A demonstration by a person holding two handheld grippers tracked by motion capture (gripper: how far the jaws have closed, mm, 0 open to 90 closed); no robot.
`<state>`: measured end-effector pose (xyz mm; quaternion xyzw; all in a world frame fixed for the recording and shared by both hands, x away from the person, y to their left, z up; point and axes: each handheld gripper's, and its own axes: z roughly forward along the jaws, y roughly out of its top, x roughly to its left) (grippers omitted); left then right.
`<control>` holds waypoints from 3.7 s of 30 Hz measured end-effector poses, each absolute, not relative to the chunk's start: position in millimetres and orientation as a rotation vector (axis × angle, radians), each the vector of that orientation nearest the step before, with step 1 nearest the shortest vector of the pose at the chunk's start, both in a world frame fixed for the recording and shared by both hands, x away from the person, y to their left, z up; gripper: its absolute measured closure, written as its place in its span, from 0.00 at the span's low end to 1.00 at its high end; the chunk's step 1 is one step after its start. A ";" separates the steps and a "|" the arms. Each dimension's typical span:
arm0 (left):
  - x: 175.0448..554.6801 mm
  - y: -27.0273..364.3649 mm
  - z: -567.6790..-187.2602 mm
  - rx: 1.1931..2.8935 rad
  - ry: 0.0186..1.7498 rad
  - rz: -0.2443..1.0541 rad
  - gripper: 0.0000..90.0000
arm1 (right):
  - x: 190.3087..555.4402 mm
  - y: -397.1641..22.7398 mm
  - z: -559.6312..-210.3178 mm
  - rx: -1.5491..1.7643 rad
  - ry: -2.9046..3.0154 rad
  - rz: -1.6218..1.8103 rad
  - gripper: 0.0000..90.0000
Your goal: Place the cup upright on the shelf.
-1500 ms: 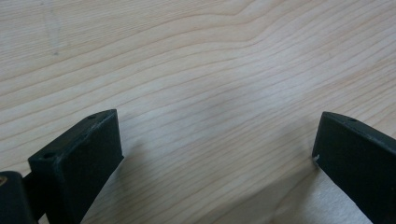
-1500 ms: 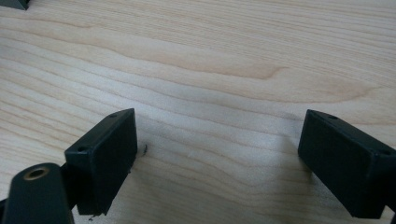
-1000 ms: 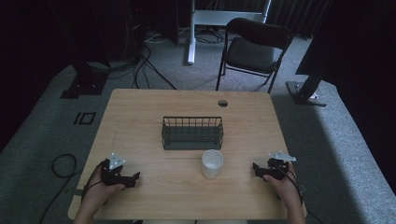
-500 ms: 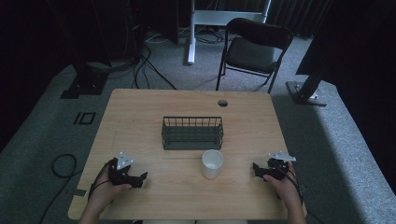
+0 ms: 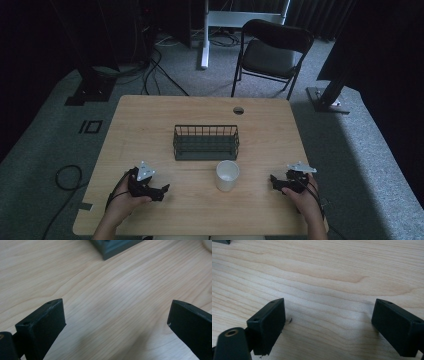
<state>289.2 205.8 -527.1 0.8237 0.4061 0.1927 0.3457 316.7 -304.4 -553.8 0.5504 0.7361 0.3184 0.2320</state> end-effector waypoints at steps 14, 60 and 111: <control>288.6 170.1 -520.8 2.166 0.937 0.451 0.02 | 316.7 -304.4 -553.8 1.513 2.023 0.875 0.13; 303.3 64.7 -503.9 2.085 0.592 0.272 0.02 | 316.1 -304.4 -553.8 1.504 2.033 0.879 0.13; 318.8 17.4 -508.9 2.018 0.490 0.321 0.22 | 316.1 -304.3 -553.8 1.504 2.033 0.881 0.13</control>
